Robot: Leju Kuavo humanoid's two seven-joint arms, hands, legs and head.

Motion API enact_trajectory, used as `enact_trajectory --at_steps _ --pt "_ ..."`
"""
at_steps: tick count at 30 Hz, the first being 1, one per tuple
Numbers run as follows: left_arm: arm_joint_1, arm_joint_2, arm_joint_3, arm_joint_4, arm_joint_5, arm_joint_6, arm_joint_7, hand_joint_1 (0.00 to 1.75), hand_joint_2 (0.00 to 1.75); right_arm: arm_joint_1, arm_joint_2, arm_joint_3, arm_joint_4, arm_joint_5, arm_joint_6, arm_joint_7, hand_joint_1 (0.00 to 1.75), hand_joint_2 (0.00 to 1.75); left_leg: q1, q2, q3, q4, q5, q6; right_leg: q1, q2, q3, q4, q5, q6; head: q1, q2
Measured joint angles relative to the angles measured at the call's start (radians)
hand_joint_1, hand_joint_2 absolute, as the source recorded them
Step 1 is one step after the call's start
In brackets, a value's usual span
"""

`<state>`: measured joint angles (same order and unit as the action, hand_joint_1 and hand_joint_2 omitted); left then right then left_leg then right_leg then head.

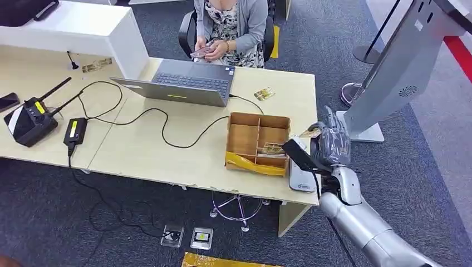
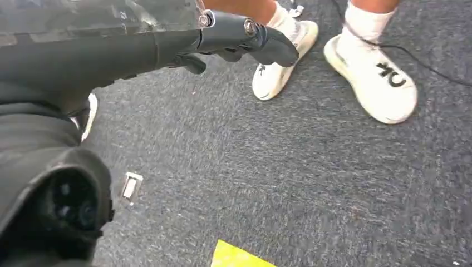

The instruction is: Pass the card to the sensor for recognition and then transmit it.

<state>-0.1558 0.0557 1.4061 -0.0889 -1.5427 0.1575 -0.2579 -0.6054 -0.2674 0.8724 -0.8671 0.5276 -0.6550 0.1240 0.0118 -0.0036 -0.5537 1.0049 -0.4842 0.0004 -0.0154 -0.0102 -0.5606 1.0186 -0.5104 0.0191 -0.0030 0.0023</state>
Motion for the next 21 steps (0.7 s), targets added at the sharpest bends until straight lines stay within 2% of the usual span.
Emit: enact_trajectory --at_steps 10,14,17,21 --pt "0.0 0.0 0.0 0.0 0.051 0.031 0.013 0.0 0.0 0.065 -0.086 -0.005 0.0 -0.062 0.021 -0.014 1.75 1.75 0.0 0.0 0.0 0.0 0.0 0.0 0.0 0.0 0.0 0.0 0.0 0.0 0.0 0.0" --pt "-0.001 -0.002 0.0 0.0 0.076 0.034 -0.013 0.0 0.0 0.085 -0.09 0.005 0.0 -0.076 0.041 -0.022 1.75 1.75 0.0 0.001 0.0 0.0 0.0 0.0 0.0 0.001 0.0 0.0 0.0 0.0 0.0 0.0" --pt "0.0 -0.005 0.0 0.0 0.078 0.039 -0.016 0.0 0.0 0.09 -0.09 0.01 0.003 -0.098 0.04 -0.052 1.75 1.75 0.0 0.001 0.0 0.0 0.0 0.0 0.0 0.002 0.0 0.0 0.0 0.0 0.0 0.0" --pt "0.0 -0.011 0.0 0.0 0.067 0.046 0.015 0.0 0.0 0.095 -0.089 0.019 0.007 -0.122 0.041 -0.082 1.75 1.75 0.0 0.001 0.0 0.0 0.0 0.0 0.0 0.001 0.0 0.0 0.0 0.0 0.0 0.0"
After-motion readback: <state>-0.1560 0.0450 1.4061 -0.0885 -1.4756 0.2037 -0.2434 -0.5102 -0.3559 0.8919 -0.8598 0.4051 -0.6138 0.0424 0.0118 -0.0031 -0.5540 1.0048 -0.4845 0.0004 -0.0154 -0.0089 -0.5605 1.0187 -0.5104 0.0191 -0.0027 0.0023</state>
